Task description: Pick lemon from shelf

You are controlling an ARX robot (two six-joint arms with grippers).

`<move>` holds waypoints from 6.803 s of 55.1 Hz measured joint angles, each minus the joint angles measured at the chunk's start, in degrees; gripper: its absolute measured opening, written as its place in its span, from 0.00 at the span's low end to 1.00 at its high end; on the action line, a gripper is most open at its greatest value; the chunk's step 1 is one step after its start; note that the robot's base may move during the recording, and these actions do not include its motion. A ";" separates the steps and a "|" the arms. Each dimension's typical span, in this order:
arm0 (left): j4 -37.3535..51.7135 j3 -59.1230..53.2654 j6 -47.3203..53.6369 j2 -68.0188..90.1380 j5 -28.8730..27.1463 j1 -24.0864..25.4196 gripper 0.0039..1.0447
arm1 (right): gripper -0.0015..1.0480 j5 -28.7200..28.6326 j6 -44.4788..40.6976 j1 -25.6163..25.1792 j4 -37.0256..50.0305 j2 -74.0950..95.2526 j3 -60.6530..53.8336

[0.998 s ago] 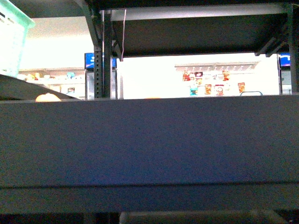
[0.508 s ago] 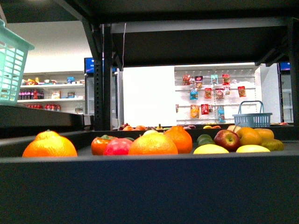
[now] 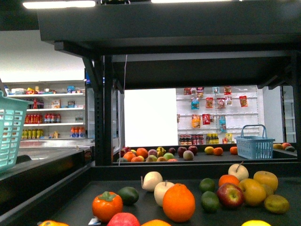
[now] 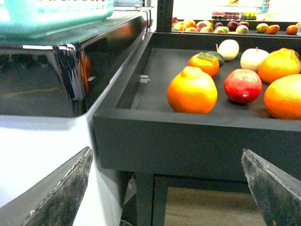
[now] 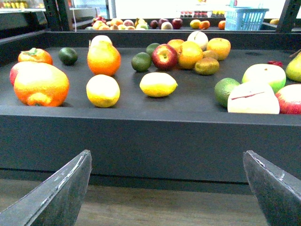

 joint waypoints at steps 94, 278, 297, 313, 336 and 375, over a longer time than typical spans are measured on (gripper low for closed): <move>22.82 36.81 -70.36 65.81 21.03 22.91 0.93 | 0.93 -0.11 0.00 0.00 0.02 0.00 0.00; 23.47 91.73 -60.92 121.85 26.75 -26.62 0.06 | 0.93 -0.11 0.00 0.00 0.02 0.00 0.00; 23.56 91.73 -61.07 121.94 26.97 -28.50 0.06 | 0.93 -4.44 11.58 -10.47 4.61 35.47 10.23; 23.58 91.73 -60.98 121.94 26.80 -28.24 0.06 | 0.93 -14.03 1.55 -13.35 14.64 98.86 39.39; 23.58 91.73 -61.07 121.94 26.60 -28.24 0.06 | 0.93 -21.11 -29.22 -10.60 15.89 126.60 60.13; 23.58 91.73 -61.13 121.96 26.69 -28.26 0.06 | 0.93 -26.75 -56.92 -7.13 0.66 168.01 115.27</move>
